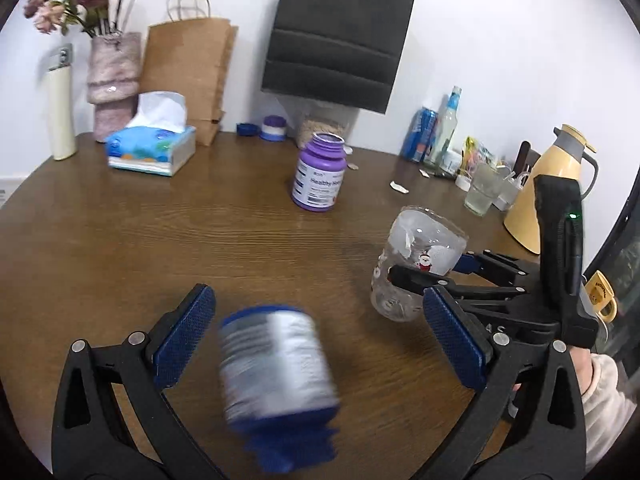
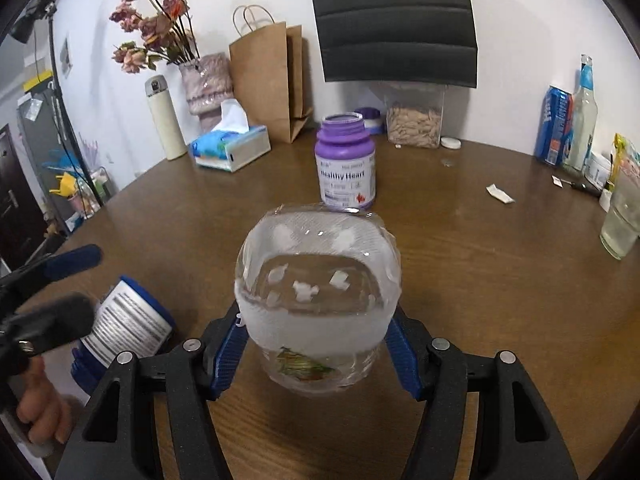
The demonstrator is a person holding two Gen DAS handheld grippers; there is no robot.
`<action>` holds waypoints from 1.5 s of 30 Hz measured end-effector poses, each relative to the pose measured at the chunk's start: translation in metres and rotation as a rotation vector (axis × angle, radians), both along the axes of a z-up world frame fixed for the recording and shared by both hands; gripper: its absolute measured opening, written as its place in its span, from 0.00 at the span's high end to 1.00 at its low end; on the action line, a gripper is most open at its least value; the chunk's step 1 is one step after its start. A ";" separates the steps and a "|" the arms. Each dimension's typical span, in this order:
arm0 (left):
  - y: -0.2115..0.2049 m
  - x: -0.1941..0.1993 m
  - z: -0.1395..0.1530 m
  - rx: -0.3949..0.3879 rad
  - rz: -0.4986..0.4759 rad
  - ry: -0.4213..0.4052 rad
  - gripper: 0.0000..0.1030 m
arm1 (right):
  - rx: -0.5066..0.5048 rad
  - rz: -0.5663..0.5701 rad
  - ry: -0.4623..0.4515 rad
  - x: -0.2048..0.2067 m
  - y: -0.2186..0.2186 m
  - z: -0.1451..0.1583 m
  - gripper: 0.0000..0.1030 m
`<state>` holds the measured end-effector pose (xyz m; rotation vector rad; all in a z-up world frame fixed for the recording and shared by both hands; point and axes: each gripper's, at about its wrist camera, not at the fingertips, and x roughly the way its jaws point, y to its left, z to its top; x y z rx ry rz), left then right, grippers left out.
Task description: Flip cup upright
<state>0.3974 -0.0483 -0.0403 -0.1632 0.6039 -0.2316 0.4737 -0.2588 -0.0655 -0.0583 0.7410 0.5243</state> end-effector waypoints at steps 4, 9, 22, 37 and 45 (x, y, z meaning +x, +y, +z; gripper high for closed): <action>0.005 -0.017 0.007 0.020 0.042 -0.039 0.00 | -0.023 0.005 0.017 -0.010 0.006 0.005 0.21; 0.006 -0.052 0.011 0.028 0.097 -0.087 0.00 | -0.047 -0.037 -0.034 -0.049 0.001 0.027 0.20; 0.009 -0.150 0.030 0.083 0.218 -0.189 0.00 | 0.130 -0.141 -0.045 -0.167 -0.035 0.044 0.20; 0.028 -0.284 0.037 0.173 0.316 -0.251 0.00 | -0.020 -0.123 -0.196 -0.305 -0.027 0.069 0.20; 0.028 -0.375 0.014 0.168 0.334 -0.262 0.00 | 0.013 -0.173 -0.311 -0.419 -0.016 0.054 0.20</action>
